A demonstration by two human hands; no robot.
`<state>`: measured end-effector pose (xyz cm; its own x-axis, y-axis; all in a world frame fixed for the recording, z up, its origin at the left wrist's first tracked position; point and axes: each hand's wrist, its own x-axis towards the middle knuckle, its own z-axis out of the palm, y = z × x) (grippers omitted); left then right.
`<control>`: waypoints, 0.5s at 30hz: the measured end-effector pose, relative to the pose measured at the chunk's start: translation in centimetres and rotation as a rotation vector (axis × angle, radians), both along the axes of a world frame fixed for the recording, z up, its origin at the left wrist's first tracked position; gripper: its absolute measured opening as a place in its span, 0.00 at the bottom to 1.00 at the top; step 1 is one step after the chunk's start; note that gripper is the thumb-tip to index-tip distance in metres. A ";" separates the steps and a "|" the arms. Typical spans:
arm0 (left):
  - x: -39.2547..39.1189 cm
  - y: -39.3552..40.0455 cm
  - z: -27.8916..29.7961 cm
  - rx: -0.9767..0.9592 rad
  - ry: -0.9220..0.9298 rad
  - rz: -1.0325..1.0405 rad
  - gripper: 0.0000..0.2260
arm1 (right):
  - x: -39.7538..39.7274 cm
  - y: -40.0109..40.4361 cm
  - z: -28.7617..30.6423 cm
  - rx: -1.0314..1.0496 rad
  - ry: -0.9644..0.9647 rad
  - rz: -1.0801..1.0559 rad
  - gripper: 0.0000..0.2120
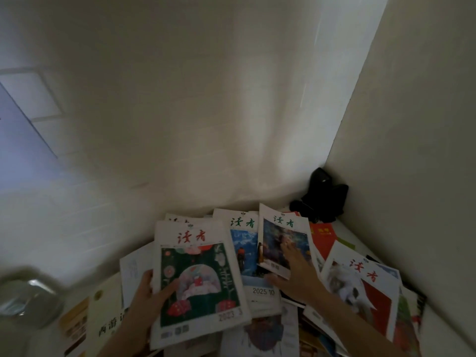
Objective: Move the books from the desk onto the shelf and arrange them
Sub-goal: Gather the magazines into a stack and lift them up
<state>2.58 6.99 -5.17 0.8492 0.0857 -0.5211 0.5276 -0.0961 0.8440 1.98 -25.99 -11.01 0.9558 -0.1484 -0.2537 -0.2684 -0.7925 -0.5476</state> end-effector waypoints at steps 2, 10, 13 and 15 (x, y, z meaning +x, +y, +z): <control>0.3 1.4 -0.2 0.030 0.012 0.018 0.19 | 0.0 0.9 -0.1 -0.028 0.048 0.024 0.55; -0.1 4.1 -1.7 0.006 -0.016 0.027 0.20 | -2.5 6.9 1.2 -0.357 -0.153 0.196 0.40; -0.6 5.7 -1.4 -0.016 -0.007 0.035 0.21 | -3.0 9.9 1.0 -0.368 -0.116 0.238 0.31; -1.0 7.2 -1.2 0.012 -0.006 0.030 0.21 | -3.0 11.6 1.6 -0.356 -0.140 0.255 0.30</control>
